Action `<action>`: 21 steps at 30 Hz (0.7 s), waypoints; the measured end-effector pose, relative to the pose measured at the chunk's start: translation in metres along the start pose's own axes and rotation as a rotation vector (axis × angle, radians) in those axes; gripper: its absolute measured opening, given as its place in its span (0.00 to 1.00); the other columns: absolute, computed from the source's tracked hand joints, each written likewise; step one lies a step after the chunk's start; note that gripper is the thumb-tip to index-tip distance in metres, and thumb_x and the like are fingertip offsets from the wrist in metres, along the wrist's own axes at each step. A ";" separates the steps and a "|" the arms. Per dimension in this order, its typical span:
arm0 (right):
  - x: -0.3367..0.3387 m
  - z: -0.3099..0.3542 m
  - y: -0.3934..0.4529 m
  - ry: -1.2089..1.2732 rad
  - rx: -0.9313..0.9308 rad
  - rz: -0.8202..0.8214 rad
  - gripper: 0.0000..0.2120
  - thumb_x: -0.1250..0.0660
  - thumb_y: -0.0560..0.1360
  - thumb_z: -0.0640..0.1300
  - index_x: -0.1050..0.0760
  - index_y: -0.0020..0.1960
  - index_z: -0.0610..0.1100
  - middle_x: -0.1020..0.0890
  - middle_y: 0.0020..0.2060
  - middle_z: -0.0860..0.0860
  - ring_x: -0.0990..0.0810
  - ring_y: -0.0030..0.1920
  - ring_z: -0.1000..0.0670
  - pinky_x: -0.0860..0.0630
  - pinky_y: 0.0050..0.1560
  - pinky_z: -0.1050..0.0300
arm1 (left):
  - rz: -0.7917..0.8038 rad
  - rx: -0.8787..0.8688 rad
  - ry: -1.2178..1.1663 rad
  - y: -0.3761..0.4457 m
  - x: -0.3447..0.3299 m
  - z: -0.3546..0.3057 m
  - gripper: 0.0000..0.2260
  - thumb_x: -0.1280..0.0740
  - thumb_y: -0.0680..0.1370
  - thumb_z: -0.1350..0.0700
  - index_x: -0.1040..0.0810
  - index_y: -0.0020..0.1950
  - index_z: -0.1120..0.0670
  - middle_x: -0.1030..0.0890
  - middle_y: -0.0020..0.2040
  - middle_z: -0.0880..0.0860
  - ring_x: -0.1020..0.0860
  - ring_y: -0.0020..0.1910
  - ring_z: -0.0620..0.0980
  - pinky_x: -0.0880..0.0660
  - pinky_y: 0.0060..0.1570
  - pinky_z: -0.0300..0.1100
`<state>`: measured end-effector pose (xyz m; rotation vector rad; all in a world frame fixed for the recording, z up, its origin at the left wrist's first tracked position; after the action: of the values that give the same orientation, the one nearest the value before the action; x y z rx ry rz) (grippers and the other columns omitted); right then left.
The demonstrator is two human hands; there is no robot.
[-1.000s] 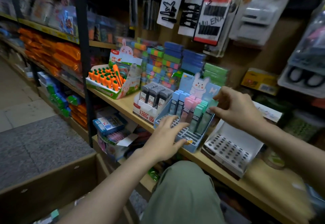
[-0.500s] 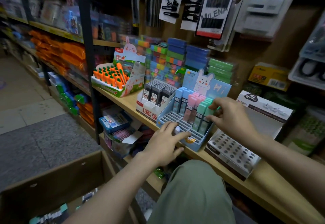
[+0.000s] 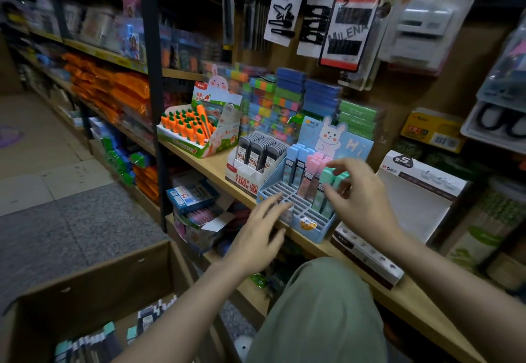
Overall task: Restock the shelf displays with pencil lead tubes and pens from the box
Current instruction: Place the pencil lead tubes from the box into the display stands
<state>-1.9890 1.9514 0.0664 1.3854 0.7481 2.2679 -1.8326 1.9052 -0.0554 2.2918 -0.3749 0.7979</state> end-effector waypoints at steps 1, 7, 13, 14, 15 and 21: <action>-0.009 0.011 -0.003 0.048 0.010 0.012 0.13 0.29 0.75 0.43 0.25 0.58 0.48 0.23 0.49 0.54 0.23 0.43 0.57 0.21 0.47 0.58 | -0.068 0.030 -0.060 -0.009 0.007 0.004 0.20 0.37 0.80 0.56 0.33 0.72 0.45 0.36 0.73 0.41 0.40 0.73 0.38 0.39 0.69 0.35; -0.121 0.082 -0.032 0.384 -0.085 0.315 0.07 0.30 0.73 0.42 0.24 0.48 0.53 0.19 0.40 0.58 0.22 0.36 0.62 0.29 0.37 0.73 | -0.325 0.477 -0.300 -0.107 0.043 0.087 0.07 0.34 0.78 0.63 0.20 0.55 0.57 0.17 0.50 0.51 0.20 0.52 0.46 0.25 0.53 0.37; -0.274 0.125 -0.112 0.397 -0.222 0.743 0.06 0.32 0.73 0.40 0.22 0.44 0.51 0.21 0.34 0.56 0.24 0.36 0.57 0.34 0.34 0.70 | -0.635 1.078 -0.377 -0.260 0.073 0.183 0.06 0.35 0.77 0.70 0.22 0.43 0.63 0.22 0.36 0.56 0.24 0.36 0.48 0.27 0.40 0.36; -0.297 0.127 -0.130 0.386 -0.246 0.810 0.06 0.33 0.73 0.39 0.21 0.45 0.50 0.20 0.36 0.55 0.24 0.37 0.55 0.34 0.34 0.70 | -0.667 1.171 -0.343 -0.285 0.075 0.195 0.08 0.35 0.77 0.70 0.22 0.40 0.60 0.22 0.35 0.56 0.22 0.35 0.45 0.28 0.38 0.33; -0.319 0.127 -0.149 0.377 -0.280 0.878 0.07 0.34 0.73 0.38 0.20 0.46 0.47 0.17 0.39 0.52 0.22 0.40 0.53 0.32 0.36 0.67 | -0.686 1.269 -0.318 -0.309 0.075 0.207 0.08 0.35 0.77 0.69 0.20 0.41 0.61 0.20 0.36 0.59 0.20 0.37 0.46 0.27 0.39 0.34; -0.409 0.106 -0.231 0.168 -0.294 1.237 0.14 0.29 0.74 0.41 0.23 0.58 0.42 0.19 0.52 0.47 0.21 0.54 0.48 0.26 0.53 0.58 | -0.636 1.634 -0.258 -0.394 0.046 0.241 0.07 0.35 0.77 0.64 0.18 0.51 0.62 0.18 0.55 0.59 0.22 0.57 0.59 0.28 0.54 0.41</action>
<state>-1.7032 1.9270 -0.3202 1.7540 -0.6378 3.1739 -1.5101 2.0277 -0.3661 3.5708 1.3716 0.4252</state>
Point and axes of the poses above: each hand's wrist, its own y-axis towards the middle knuckle, its own x-axis out of the back of the hand, z = x × y, the point moved 7 cm from there along y, towards the middle knuckle
